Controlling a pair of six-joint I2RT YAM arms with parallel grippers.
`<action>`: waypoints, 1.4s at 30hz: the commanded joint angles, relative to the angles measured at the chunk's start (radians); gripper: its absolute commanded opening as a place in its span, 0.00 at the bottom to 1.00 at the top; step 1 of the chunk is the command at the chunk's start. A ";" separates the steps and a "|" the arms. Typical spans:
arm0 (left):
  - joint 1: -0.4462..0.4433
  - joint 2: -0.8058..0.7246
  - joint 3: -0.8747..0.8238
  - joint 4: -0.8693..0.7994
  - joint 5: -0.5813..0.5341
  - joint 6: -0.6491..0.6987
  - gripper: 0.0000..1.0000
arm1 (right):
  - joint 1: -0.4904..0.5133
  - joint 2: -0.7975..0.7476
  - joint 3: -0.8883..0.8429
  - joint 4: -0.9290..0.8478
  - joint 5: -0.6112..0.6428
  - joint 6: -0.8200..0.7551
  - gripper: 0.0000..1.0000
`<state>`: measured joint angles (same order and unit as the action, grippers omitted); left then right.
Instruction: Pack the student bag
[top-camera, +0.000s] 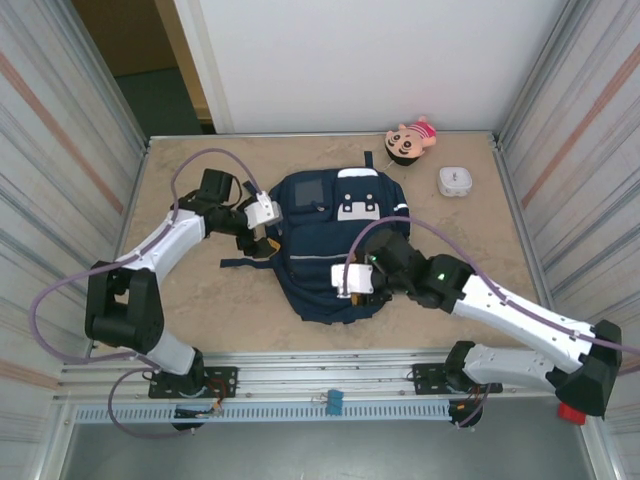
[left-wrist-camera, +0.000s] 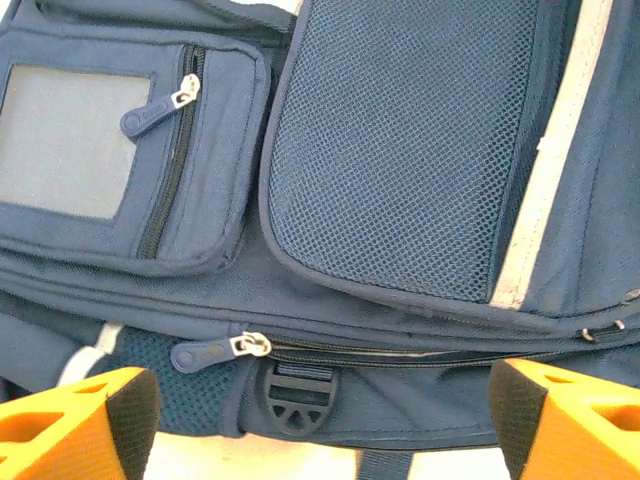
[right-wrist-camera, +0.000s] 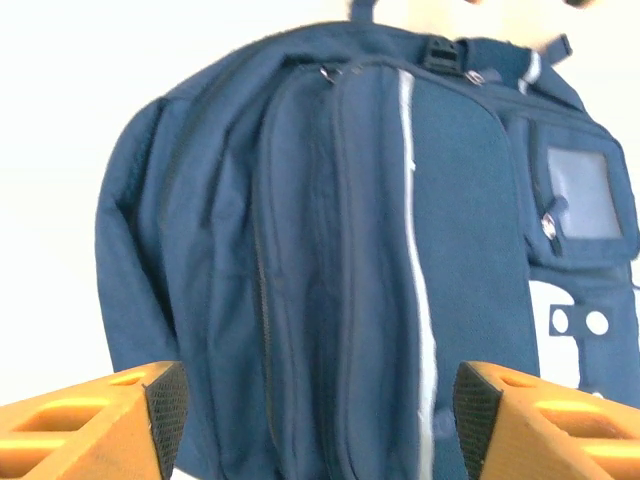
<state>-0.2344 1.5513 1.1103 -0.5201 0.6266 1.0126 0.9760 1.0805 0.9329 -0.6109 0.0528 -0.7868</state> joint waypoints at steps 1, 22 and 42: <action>0.009 0.034 0.049 -0.060 -0.011 0.132 0.87 | 0.020 0.085 -0.028 0.165 0.031 0.038 0.72; 0.006 0.459 0.485 -0.437 -0.122 0.358 0.83 | -0.095 0.187 -0.031 0.198 -0.108 -0.024 0.61; -0.028 0.472 0.435 -0.489 -0.050 0.429 0.46 | -0.141 0.150 -0.037 0.185 -0.197 -0.003 0.56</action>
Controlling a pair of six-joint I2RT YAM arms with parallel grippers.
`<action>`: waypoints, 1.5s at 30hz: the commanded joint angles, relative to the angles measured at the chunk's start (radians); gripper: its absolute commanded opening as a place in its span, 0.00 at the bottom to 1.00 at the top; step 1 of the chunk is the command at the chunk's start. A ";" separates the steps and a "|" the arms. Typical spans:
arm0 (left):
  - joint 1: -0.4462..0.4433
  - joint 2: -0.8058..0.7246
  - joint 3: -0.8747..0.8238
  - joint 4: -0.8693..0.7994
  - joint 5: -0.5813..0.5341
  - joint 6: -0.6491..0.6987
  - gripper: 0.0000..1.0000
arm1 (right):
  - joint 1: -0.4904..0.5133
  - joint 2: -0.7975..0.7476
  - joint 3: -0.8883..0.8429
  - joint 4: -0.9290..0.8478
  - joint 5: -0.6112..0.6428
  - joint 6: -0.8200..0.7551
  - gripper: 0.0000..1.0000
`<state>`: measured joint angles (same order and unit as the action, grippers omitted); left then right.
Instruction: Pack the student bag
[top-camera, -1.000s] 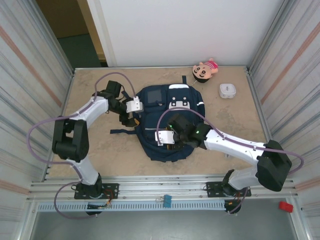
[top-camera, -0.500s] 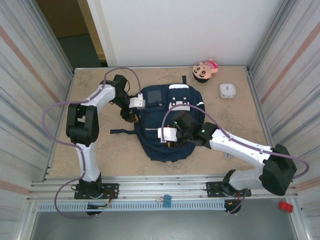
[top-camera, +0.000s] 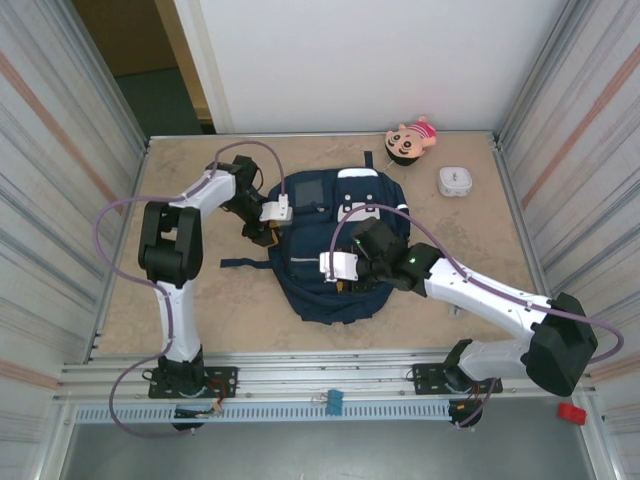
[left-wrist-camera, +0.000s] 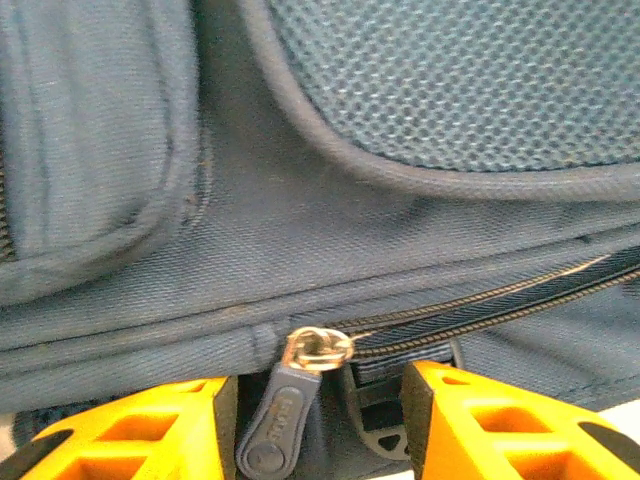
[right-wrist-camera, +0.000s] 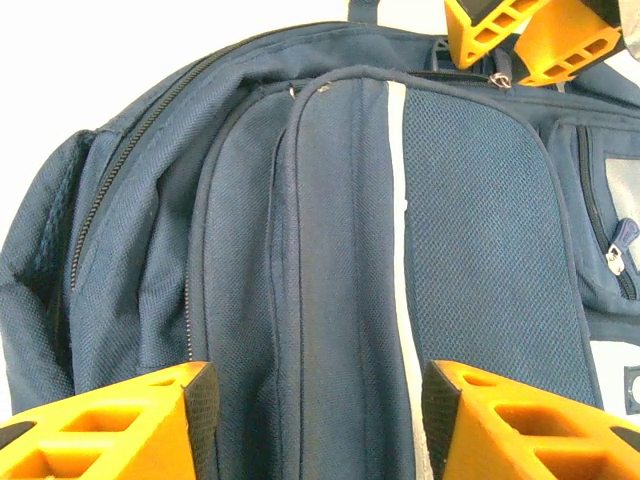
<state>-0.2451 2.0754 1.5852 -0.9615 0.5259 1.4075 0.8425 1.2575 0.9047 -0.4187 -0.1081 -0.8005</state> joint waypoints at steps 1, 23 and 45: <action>-0.021 -0.059 -0.049 -0.041 0.047 0.034 0.45 | -0.009 -0.026 -0.007 -0.009 -0.038 0.009 0.56; -0.034 -0.177 -0.208 0.098 0.066 -0.062 0.00 | -0.015 -0.051 -0.019 -0.001 -0.050 0.026 0.60; -0.040 -0.376 -0.389 0.214 0.157 -0.212 0.00 | -0.004 0.015 -0.168 0.352 0.064 0.168 0.45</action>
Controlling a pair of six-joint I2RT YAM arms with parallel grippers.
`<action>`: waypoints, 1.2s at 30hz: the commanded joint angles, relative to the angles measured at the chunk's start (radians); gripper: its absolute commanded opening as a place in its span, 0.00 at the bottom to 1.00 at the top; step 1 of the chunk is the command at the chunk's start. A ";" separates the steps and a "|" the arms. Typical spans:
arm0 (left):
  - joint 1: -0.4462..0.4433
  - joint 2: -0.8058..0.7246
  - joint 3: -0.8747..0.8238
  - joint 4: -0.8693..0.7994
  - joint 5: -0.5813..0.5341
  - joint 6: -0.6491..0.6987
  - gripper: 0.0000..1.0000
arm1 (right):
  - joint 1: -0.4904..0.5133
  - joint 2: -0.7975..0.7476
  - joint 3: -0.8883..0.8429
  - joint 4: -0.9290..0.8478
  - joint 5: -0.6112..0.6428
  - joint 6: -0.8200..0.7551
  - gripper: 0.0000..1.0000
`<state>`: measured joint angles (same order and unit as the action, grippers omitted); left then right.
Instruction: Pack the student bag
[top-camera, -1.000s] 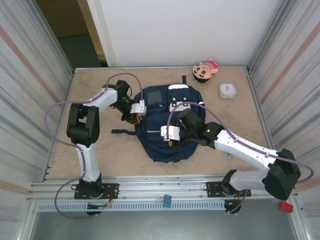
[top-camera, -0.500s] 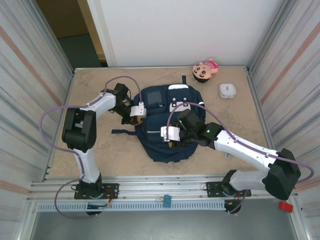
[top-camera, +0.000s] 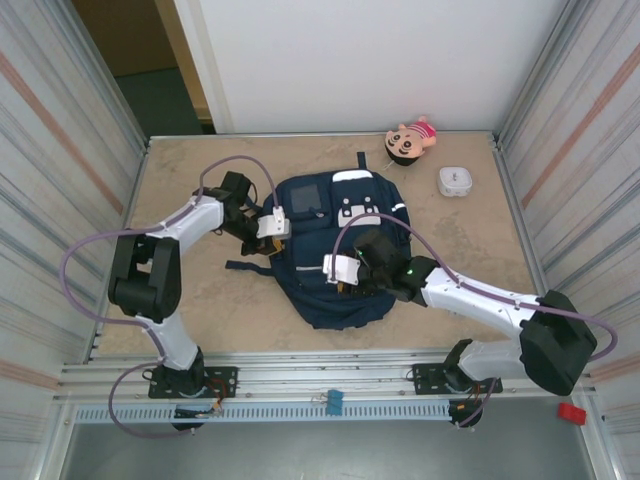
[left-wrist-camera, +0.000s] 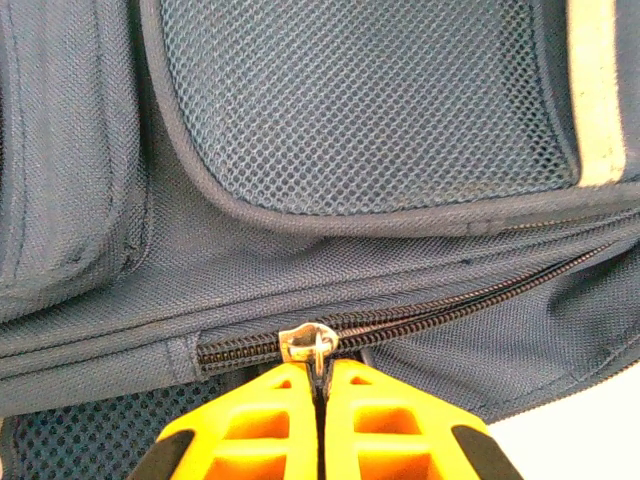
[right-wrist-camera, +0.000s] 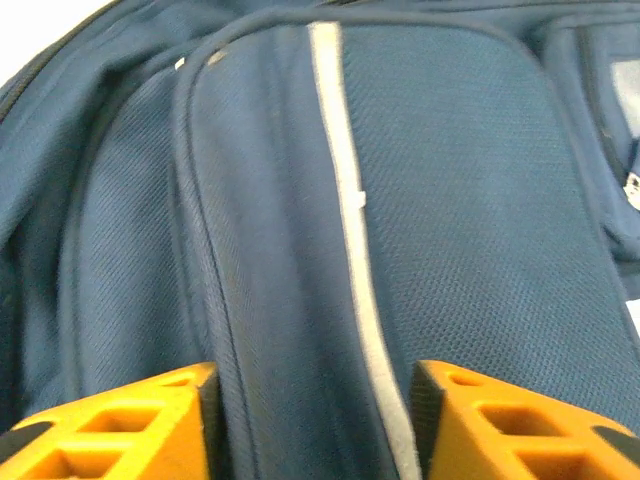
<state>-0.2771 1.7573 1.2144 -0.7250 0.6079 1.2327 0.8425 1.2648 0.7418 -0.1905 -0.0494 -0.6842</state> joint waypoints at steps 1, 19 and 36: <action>-0.008 -0.064 -0.023 -0.019 0.077 -0.053 0.00 | -0.005 0.013 -0.007 0.139 0.009 0.056 0.42; -0.047 -0.157 -0.221 0.147 0.025 -0.331 0.00 | -0.044 0.038 -0.003 0.324 0.030 0.129 0.00; -0.304 -0.386 -0.357 0.296 0.011 -0.623 0.13 | -0.103 -0.016 0.006 0.363 -0.081 0.145 0.00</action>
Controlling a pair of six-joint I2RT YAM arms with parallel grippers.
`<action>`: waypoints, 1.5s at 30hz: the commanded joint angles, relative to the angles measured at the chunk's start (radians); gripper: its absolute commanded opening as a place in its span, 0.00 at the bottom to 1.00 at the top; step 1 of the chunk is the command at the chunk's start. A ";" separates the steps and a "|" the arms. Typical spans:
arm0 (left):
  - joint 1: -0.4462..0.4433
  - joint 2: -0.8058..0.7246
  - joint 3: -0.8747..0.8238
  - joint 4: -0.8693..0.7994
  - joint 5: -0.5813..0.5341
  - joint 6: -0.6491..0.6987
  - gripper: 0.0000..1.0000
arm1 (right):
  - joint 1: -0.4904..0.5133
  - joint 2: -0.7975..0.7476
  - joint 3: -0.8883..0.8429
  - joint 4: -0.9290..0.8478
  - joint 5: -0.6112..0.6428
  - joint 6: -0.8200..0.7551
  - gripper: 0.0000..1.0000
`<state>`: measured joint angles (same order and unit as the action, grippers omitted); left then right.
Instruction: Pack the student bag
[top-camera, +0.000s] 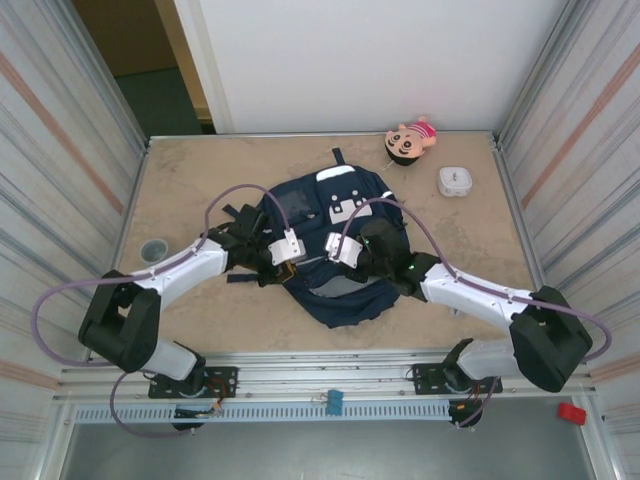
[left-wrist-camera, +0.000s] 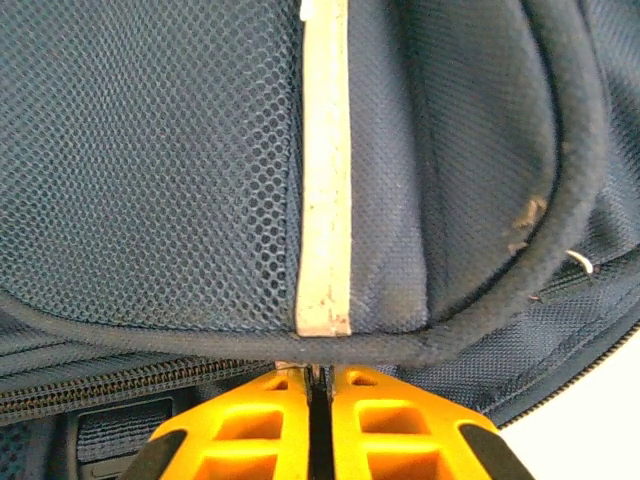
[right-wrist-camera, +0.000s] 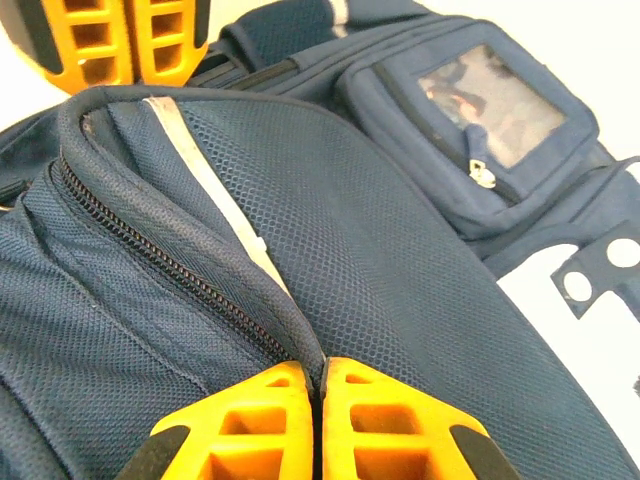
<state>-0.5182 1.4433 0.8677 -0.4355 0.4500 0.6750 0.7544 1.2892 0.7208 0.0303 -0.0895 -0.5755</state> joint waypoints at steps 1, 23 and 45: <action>-0.080 -0.088 -0.011 0.009 0.157 -0.060 0.16 | -0.027 -0.055 0.021 0.130 -0.064 0.020 0.00; 0.054 0.045 0.053 0.126 -0.021 0.619 0.85 | -0.260 -0.119 0.141 -0.358 -0.484 -0.355 0.00; -0.136 -0.150 -0.045 0.086 -0.054 0.191 0.00 | -0.455 0.012 0.155 -0.133 -0.525 -0.088 0.00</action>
<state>-0.6117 1.3853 0.8474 -0.2859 0.3305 1.0744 0.3367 1.2602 0.8364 -0.2443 -0.6113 -0.7902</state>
